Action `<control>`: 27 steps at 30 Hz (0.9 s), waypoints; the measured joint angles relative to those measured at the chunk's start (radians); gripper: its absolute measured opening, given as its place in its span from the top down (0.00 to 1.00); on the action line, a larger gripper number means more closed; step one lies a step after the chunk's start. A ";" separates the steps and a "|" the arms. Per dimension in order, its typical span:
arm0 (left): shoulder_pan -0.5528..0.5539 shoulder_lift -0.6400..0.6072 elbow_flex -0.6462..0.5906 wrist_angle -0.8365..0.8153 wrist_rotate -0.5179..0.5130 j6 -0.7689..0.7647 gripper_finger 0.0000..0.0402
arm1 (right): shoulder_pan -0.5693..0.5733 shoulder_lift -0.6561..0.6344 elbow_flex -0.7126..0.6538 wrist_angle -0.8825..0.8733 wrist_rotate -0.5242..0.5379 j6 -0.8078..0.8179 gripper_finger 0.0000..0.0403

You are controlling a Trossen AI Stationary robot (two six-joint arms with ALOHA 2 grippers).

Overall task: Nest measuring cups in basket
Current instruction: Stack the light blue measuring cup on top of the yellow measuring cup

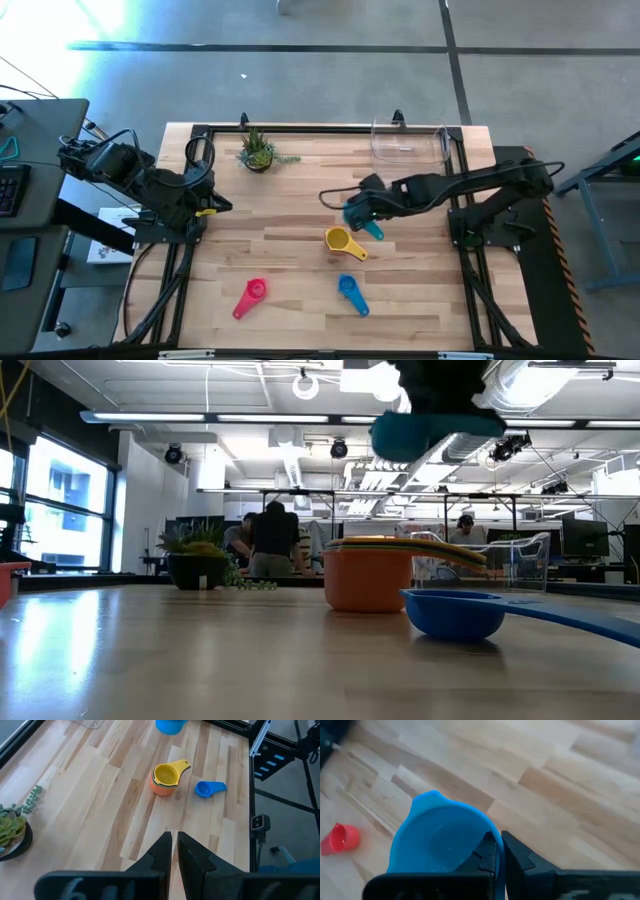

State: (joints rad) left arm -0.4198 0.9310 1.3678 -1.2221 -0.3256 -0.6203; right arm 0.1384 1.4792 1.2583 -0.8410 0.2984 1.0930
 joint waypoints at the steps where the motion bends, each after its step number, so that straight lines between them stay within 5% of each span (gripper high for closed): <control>1: 0.000 0.000 0.000 0.000 0.000 -0.004 0.95 | -0.002 0.017 -0.001 0.013 -0.013 -0.015 1.00; 11: 0.000 0.000 0.000 0.000 0.000 -0.024 0.95 | 0.001 0.180 0.054 0.109 -0.117 -0.081 1.00; 27: 0.000 0.000 0.000 0.000 0.000 -0.024 0.95 | 0.035 0.304 0.102 0.087 -0.083 -0.079 1.00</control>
State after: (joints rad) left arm -0.4194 0.9310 1.3678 -1.2220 -0.3261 -0.6441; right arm 0.1738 1.7832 1.3602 -0.7536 0.2158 1.0145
